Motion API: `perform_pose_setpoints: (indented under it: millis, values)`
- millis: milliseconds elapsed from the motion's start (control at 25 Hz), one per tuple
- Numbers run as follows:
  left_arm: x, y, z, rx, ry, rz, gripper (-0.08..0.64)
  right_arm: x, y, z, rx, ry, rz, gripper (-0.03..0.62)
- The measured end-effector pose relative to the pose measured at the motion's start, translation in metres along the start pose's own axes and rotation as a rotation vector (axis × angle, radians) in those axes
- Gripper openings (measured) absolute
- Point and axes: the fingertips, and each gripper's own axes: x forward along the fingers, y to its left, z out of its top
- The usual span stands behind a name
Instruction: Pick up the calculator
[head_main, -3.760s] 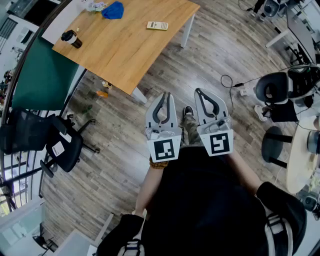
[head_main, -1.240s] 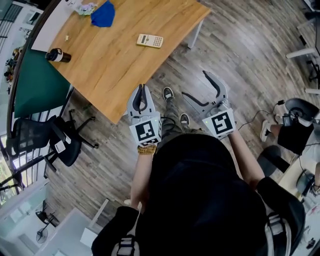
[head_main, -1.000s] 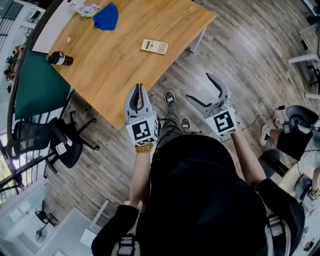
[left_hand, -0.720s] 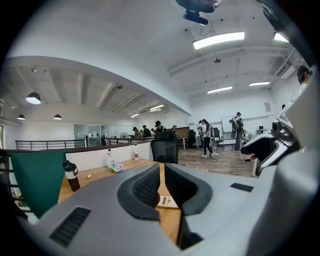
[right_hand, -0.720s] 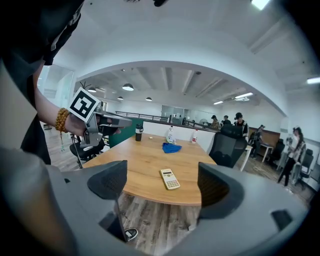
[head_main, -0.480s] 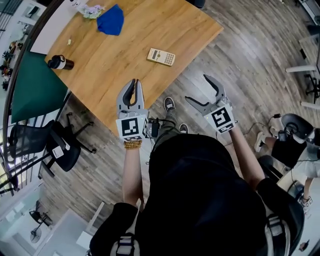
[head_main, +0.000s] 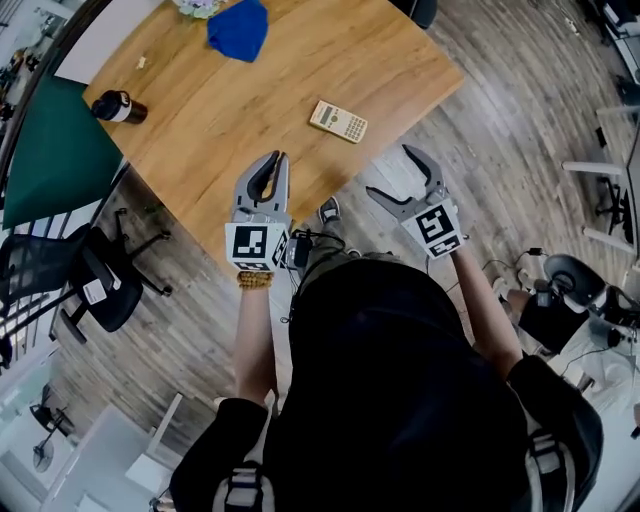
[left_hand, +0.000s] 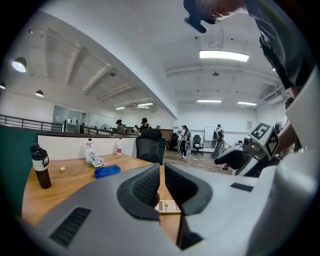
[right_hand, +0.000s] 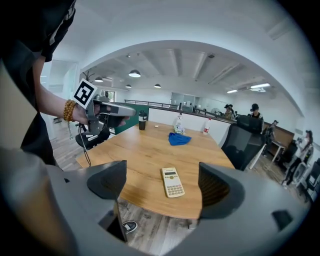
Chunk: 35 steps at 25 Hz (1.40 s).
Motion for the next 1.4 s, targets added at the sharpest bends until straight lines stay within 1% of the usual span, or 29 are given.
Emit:
perform_pose_setpoints:
  millis: [280,440,640,800,920,1040,1120,1240,1400]
  values:
    - [0.019,0.021,-0.020,-0.004,0.052,-0.063,0.048,0.047,-0.009,-0.009,-0.019,0.060,0.026,0.459]
    - [0.026,0.027,-0.026,-0.029,0.073,-0.082,0.049,0.063,-0.001,-0.019,-0.024,0.076,0.126,0.475]
    - [0.031,0.033,-0.036,-0.058,0.100,-0.069,0.049,0.084,-0.001,-0.051,-0.051,0.149,0.202,0.476]
    - [0.030,0.043,-0.043,-0.059,0.131,-0.034,0.049,0.103,-0.003,-0.073,-0.049,0.193,0.241,0.476]
    - [0.032,0.043,-0.045,-0.072,0.142,-0.018,0.049,0.113,-0.011,-0.089,-0.037,0.225,0.257,0.476]
    - [0.036,0.042,-0.048,-0.060,0.159,-0.021,0.049,0.126,-0.018,-0.102,0.009,0.240,0.271,0.476]
    - [0.039,0.041,-0.052,-0.068,0.170,-0.019,0.049,0.134,-0.023,-0.113,0.029,0.259,0.273,0.476]
    - [0.043,0.040,-0.057,-0.079,0.184,-0.025,0.049,0.147,-0.032,-0.124,0.032,0.289,0.251,0.476]
    - [0.054,0.036,-0.061,-0.067,0.196,-0.044,0.049,0.159,-0.042,-0.132,0.033,0.312,0.230,0.476]
